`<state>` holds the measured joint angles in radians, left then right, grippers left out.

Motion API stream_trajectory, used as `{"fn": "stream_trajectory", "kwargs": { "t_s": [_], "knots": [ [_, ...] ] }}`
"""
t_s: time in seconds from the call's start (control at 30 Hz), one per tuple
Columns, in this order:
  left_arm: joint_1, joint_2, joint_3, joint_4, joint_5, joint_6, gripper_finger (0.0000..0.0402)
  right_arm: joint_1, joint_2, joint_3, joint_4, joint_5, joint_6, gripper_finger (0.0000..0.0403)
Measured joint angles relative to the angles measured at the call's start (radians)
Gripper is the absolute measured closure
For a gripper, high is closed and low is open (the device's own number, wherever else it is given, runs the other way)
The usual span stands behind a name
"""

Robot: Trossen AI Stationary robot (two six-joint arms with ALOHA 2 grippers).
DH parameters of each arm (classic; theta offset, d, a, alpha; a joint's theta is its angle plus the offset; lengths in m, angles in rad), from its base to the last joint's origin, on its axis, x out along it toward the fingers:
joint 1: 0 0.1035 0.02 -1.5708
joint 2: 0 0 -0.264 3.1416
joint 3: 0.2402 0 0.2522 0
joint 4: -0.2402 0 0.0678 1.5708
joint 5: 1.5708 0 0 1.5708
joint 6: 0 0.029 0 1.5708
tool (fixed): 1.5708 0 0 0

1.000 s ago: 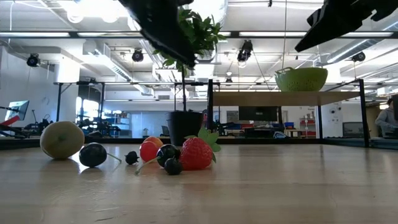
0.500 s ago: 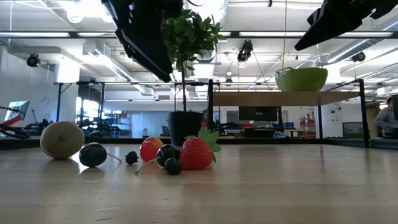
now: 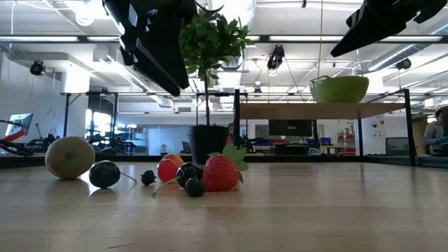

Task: Pick & Place Fruit
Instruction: Put the pear into the green strainer bowl on the shelf

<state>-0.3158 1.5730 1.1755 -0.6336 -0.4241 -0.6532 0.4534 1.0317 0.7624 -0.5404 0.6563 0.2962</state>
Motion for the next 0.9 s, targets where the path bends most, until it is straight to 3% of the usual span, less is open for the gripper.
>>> {"fn": "stream_trajectory", "kwargs": {
  "t_s": [0.43, 0.9],
  "knots": [
    [-0.011, 0.0, -0.026, -0.007, -0.024, -0.181, 0.014, 0.0, 0.0, -0.001, 0.0, 0.001, 0.011, 0.0394],
    [-0.009, 0.001, -0.122, 0.113, -0.021, -0.213, 0.014, 0.0, 0.0, -0.005, 0.001, 0.001, 0.011, 0.0394]
  ]
}}
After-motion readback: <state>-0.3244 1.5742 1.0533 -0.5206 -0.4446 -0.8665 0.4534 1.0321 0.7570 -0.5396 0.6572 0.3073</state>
